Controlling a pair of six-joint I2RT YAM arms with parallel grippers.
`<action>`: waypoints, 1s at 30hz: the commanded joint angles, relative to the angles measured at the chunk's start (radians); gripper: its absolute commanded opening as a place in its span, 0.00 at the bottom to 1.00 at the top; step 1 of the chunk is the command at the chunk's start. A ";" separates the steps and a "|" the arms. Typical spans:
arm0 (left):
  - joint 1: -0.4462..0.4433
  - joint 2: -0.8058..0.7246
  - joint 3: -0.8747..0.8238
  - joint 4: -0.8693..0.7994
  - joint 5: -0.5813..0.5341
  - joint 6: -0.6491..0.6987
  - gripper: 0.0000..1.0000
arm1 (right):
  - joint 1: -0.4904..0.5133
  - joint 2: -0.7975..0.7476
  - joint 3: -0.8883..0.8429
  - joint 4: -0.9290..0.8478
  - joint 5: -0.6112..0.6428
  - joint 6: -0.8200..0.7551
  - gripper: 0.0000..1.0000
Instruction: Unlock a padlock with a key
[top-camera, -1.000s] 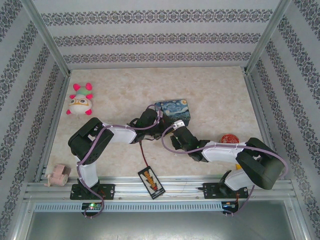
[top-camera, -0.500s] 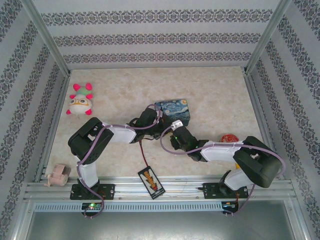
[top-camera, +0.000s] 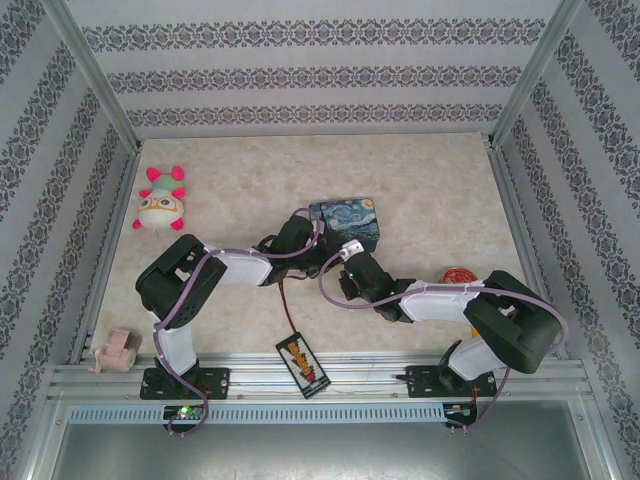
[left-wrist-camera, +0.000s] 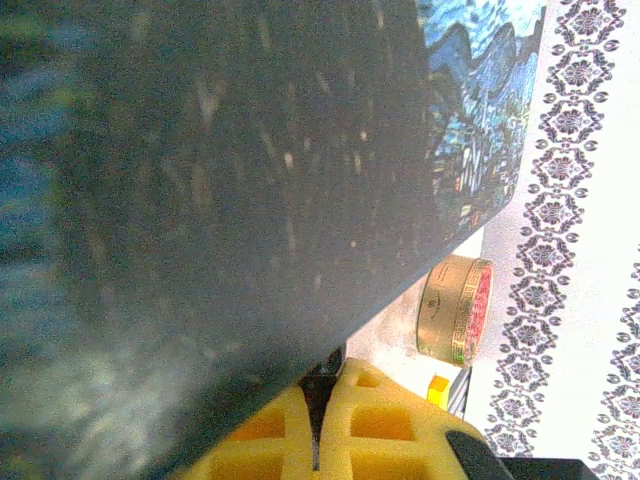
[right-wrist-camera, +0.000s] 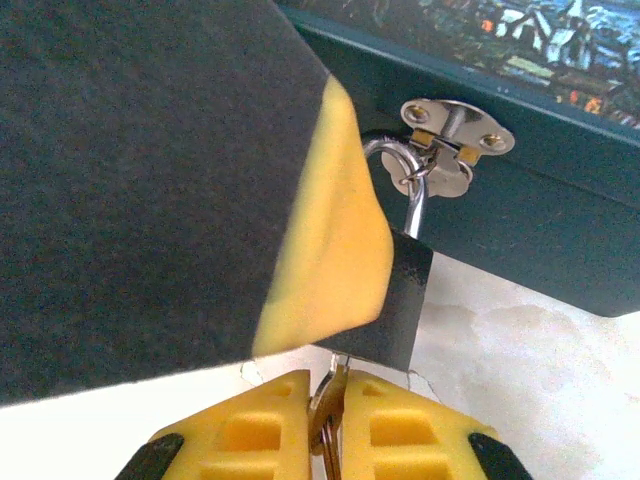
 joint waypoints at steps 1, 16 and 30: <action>0.007 -0.048 0.021 0.008 0.031 0.026 0.00 | -0.017 -0.022 -0.005 -0.003 0.011 0.006 0.10; 0.007 -0.060 -0.005 0.038 0.044 0.011 0.00 | -0.022 -0.008 0.012 -0.007 -0.034 0.012 0.00; 0.007 -0.064 -0.016 0.000 0.029 0.043 0.00 | -0.122 -0.026 -0.020 0.016 -0.251 0.085 0.00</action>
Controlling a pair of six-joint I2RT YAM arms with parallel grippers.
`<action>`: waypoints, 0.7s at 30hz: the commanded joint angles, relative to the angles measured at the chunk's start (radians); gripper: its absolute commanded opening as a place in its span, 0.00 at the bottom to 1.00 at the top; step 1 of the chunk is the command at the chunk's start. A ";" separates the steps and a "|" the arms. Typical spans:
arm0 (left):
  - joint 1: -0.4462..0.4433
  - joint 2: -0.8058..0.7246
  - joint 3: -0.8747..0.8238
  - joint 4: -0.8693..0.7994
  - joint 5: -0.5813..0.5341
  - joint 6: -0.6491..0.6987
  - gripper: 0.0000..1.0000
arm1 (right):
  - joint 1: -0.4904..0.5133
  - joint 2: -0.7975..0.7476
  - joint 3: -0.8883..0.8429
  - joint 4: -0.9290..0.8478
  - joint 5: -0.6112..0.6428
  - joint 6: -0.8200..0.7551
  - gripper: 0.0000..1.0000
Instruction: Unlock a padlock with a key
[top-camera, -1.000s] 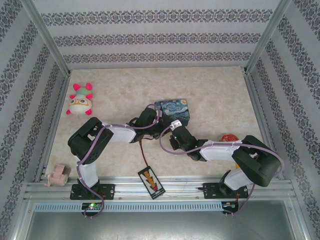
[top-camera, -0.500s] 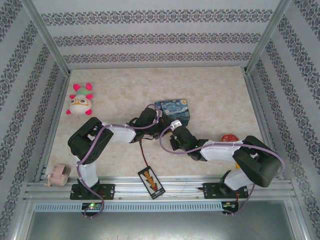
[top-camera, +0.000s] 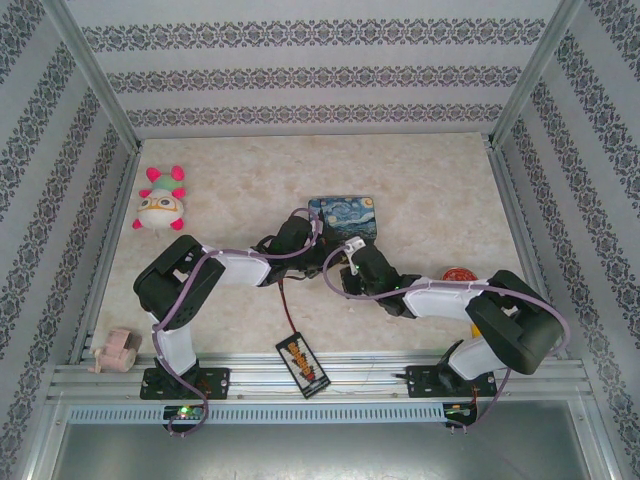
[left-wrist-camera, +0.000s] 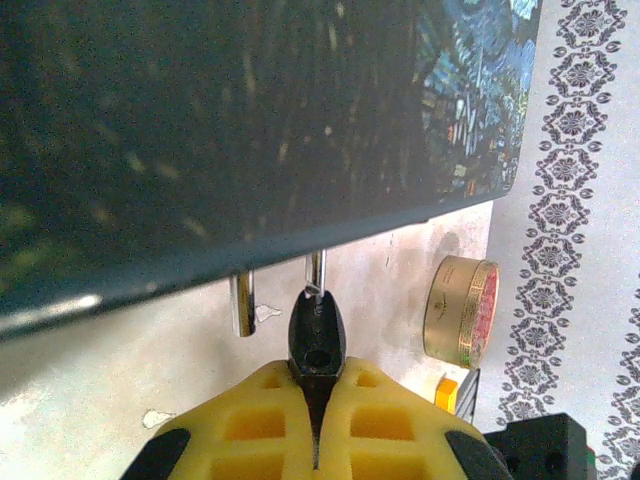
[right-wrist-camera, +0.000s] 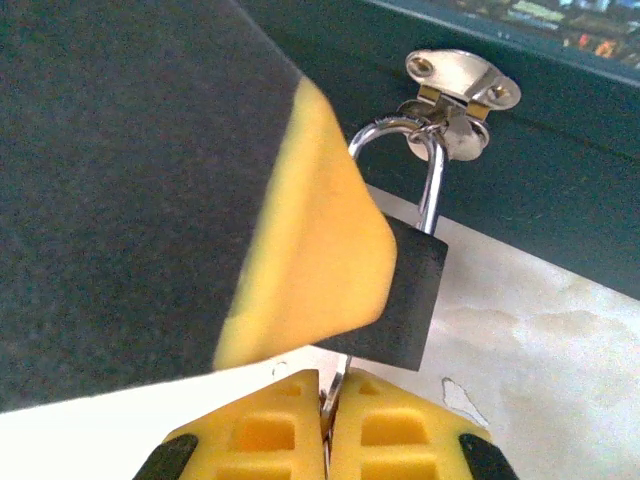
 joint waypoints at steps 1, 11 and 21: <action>0.007 -0.051 -0.009 0.010 0.039 0.022 0.00 | -0.053 -0.027 -0.025 0.007 -0.074 0.062 0.00; 0.007 -0.059 -0.028 0.036 0.021 0.010 0.22 | -0.121 -0.088 -0.048 -0.011 -0.174 0.124 0.00; 0.007 -0.118 -0.033 -0.028 -0.021 0.054 0.61 | -0.124 -0.049 -0.035 -0.017 -0.157 0.154 0.00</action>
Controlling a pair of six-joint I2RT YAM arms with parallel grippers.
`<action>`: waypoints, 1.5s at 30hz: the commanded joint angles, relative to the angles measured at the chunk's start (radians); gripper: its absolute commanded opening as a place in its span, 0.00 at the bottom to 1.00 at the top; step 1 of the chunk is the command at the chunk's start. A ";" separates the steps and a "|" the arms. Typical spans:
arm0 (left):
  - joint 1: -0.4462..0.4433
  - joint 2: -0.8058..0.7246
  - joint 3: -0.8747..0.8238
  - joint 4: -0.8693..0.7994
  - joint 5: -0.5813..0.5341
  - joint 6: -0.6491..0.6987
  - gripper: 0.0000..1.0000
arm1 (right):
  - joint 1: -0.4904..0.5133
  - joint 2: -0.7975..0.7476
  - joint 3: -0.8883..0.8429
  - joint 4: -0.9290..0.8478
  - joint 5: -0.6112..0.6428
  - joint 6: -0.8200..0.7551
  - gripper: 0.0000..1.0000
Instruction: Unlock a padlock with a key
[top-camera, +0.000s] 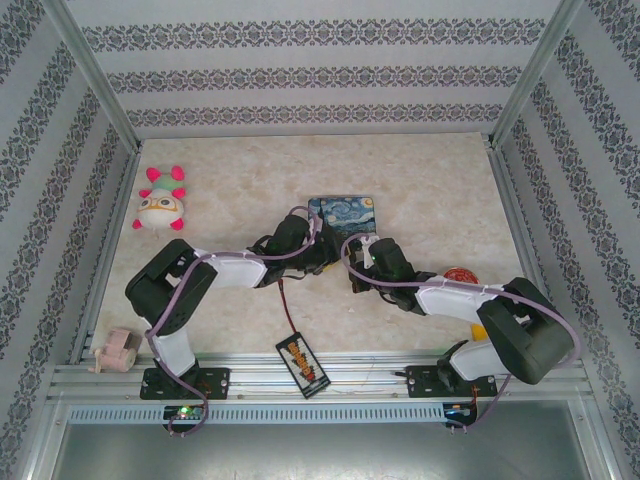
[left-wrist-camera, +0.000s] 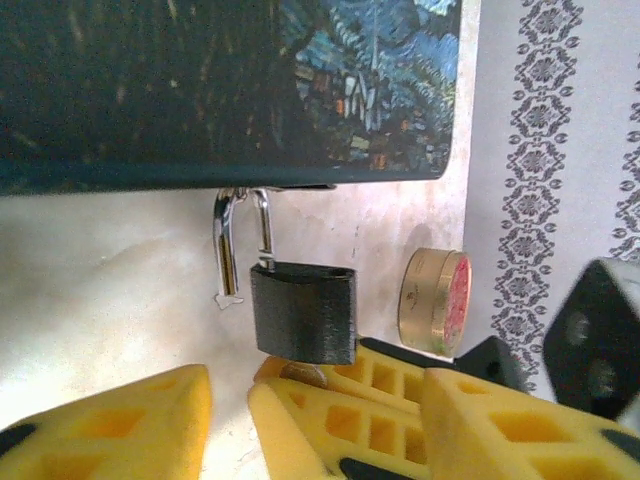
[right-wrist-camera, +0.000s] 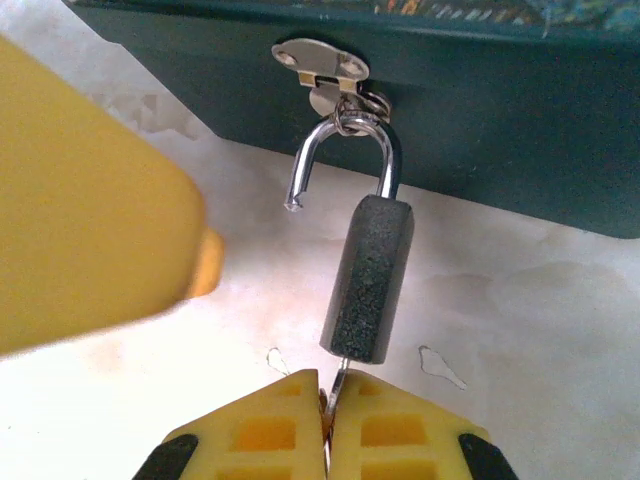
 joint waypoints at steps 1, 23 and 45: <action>0.007 -0.070 -0.012 -0.051 -0.030 0.050 0.66 | -0.005 0.017 -0.003 0.004 0.020 0.032 0.00; 0.051 -0.312 0.030 -0.460 -0.468 0.371 0.99 | 0.002 0.062 0.017 0.034 0.075 0.139 0.00; 0.126 -0.143 0.164 -0.460 -0.608 0.574 0.99 | 0.022 0.124 0.063 -0.061 0.125 0.164 0.07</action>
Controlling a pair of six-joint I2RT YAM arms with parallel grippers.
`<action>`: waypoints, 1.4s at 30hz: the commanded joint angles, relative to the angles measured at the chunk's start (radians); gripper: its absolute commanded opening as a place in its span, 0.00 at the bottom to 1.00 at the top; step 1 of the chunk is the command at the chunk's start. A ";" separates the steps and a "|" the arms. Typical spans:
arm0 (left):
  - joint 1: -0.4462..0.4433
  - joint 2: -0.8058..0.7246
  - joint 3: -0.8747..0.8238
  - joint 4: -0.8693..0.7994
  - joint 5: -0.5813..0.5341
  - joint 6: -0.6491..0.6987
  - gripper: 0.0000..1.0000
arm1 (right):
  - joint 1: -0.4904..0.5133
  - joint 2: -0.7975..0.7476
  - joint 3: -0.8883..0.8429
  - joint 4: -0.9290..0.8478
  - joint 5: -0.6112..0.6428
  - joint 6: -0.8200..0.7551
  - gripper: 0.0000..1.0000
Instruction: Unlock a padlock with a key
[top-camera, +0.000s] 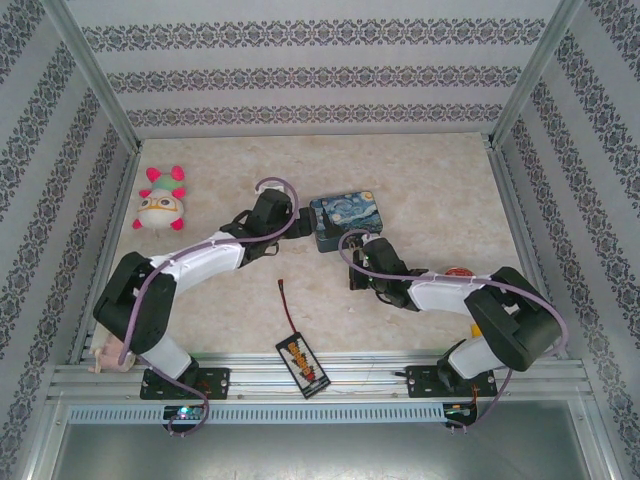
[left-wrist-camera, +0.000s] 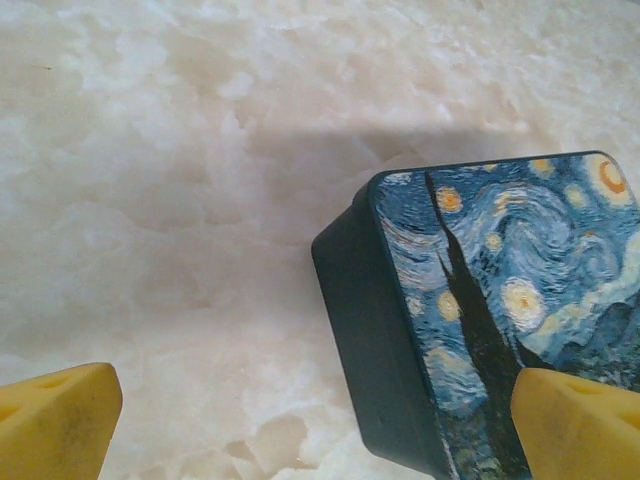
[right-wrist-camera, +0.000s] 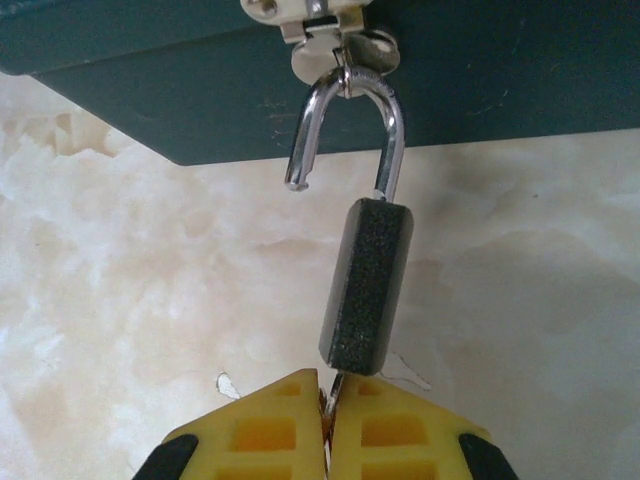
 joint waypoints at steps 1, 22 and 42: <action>0.004 0.028 0.027 -0.007 -0.045 0.045 0.99 | 0.008 0.040 0.027 -0.050 0.039 0.031 0.09; 0.011 0.084 0.053 -0.017 -0.015 0.021 0.99 | 0.008 -0.155 -0.059 -0.147 0.188 0.217 0.39; 0.035 0.142 0.128 -0.077 0.055 -0.008 0.99 | -0.034 -0.120 0.157 -0.379 0.155 0.173 0.54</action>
